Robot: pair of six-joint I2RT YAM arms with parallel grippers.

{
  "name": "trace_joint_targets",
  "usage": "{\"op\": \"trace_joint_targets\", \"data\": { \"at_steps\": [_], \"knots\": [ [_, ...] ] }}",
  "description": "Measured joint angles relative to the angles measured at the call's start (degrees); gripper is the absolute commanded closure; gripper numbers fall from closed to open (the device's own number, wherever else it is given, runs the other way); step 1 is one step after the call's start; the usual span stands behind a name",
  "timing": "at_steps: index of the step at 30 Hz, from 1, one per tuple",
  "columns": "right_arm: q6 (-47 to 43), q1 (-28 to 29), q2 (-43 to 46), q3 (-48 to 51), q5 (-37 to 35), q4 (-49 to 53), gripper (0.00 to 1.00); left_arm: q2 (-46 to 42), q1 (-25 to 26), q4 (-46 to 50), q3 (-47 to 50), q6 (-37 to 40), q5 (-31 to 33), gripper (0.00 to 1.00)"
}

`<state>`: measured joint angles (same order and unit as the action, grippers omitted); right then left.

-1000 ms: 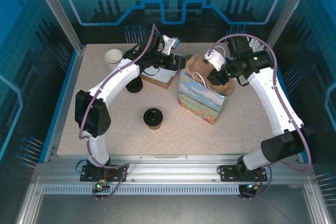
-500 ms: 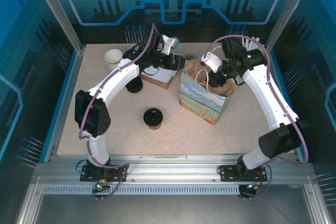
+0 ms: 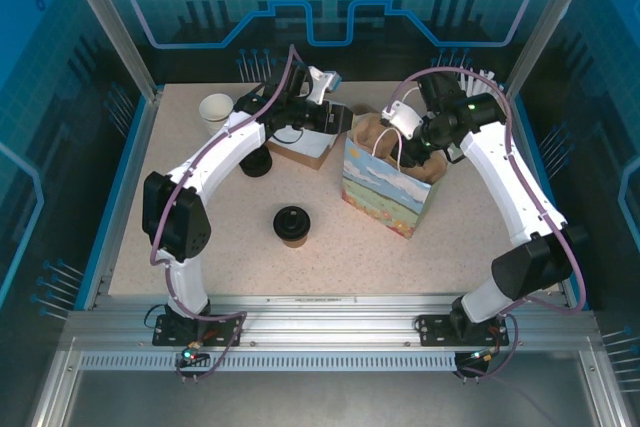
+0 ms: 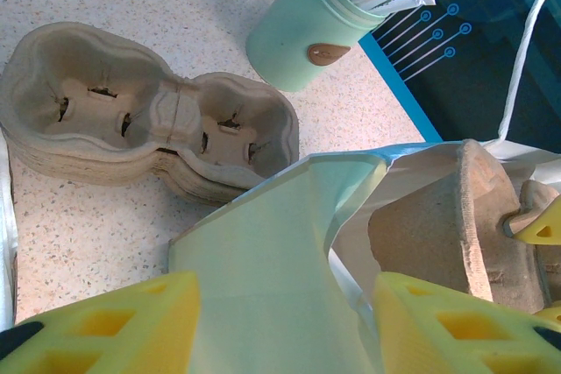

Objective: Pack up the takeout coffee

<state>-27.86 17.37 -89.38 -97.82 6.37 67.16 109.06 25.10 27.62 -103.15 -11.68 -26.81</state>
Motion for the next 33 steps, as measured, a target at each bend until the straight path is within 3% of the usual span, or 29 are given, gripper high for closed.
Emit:
{"op": "trace_joint_targets", "data": {
  "at_steps": [33],
  "knots": [
    [2.34, 0.11, 0.52, 0.0, 0.02, 1.46, 0.71, 0.02, -0.2, 0.04, 0.0, 0.07, 0.02, 0.44]
  ]
}}
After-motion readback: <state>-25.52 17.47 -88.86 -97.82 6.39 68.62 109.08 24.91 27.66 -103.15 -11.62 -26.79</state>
